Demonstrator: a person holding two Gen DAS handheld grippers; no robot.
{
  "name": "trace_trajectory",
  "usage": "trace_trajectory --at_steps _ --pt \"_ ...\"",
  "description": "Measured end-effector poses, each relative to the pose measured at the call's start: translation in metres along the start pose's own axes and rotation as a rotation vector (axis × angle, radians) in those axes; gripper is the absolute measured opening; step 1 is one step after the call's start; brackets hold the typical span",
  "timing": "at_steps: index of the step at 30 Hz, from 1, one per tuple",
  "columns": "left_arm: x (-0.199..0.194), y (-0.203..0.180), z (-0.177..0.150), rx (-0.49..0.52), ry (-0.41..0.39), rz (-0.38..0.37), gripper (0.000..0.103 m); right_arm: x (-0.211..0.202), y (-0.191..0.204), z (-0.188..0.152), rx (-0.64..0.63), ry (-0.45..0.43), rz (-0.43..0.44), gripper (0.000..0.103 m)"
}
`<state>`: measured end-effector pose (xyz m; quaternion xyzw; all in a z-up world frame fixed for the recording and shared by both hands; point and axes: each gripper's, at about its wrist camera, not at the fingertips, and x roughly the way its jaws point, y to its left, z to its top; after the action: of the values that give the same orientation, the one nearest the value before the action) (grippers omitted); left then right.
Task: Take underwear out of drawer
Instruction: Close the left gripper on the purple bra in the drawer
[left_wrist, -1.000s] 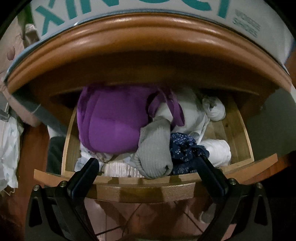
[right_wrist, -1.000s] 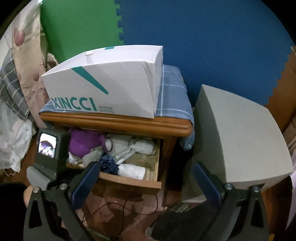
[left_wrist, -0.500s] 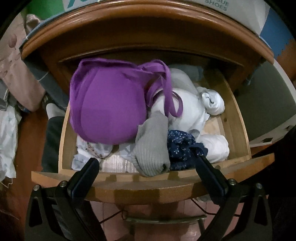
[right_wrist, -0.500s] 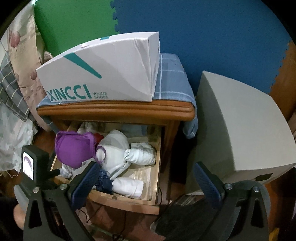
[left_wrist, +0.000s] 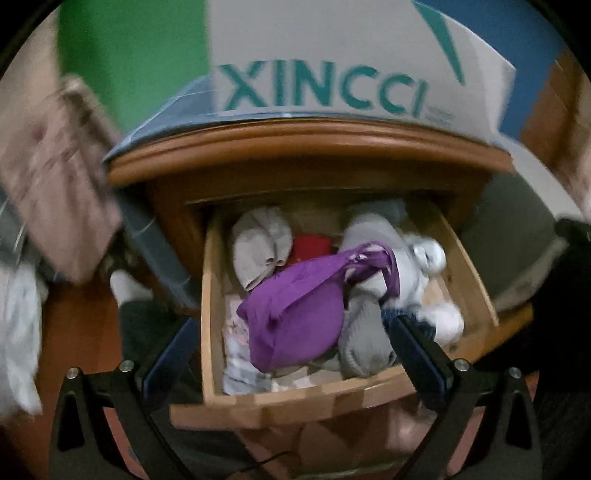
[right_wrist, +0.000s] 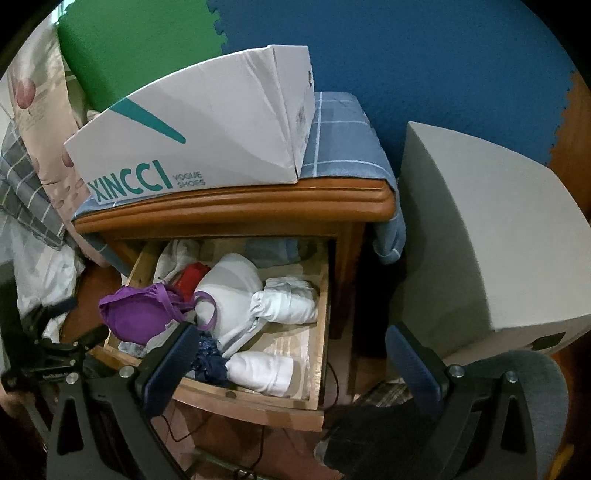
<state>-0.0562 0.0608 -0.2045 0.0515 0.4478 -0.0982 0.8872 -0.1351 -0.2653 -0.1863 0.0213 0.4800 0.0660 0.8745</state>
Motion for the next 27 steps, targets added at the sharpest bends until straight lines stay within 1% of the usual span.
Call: trace_trajectory --at_steps 1,3,5,6,8,12,18,20,24,27 --pt "0.002 0.0 0.004 0.05 0.011 -0.009 0.103 0.0 0.001 0.0 -0.006 -0.001 -0.001 0.103" --pt "0.006 -0.001 0.01 0.148 -0.001 -0.01 0.103 -0.001 0.003 -0.001 -0.016 -0.005 -0.002 0.103" --pt "0.014 0.001 0.013 0.19 0.02 -0.007 0.103 -0.002 0.004 -0.002 -0.018 -0.009 0.001 0.103" --pt "0.023 0.003 0.016 0.194 0.046 -0.028 0.103 -0.002 0.003 -0.002 -0.016 -0.01 0.002 0.103" --pt "0.034 0.005 0.018 0.201 0.062 -0.036 0.103 -0.002 0.002 -0.002 -0.01 -0.012 0.004 0.103" --pt "0.056 0.002 0.016 0.236 0.107 -0.019 0.102 -0.002 0.002 -0.003 -0.013 -0.012 0.012 0.103" --pt "0.063 0.009 0.008 0.21 0.123 -0.003 0.102 0.002 0.012 -0.004 -0.055 -0.009 -0.003 0.103" --pt "0.066 0.009 0.009 0.196 0.132 -0.01 0.102 0.006 0.018 -0.005 -0.081 0.0 -0.009 0.103" --pt "0.074 0.005 0.012 0.203 0.145 0.0 0.102 0.009 0.025 -0.006 -0.124 0.012 -0.022 0.103" --pt "0.081 0.0 0.012 0.216 0.156 0.023 0.102 0.01 0.026 -0.006 -0.132 0.014 -0.02 0.103"
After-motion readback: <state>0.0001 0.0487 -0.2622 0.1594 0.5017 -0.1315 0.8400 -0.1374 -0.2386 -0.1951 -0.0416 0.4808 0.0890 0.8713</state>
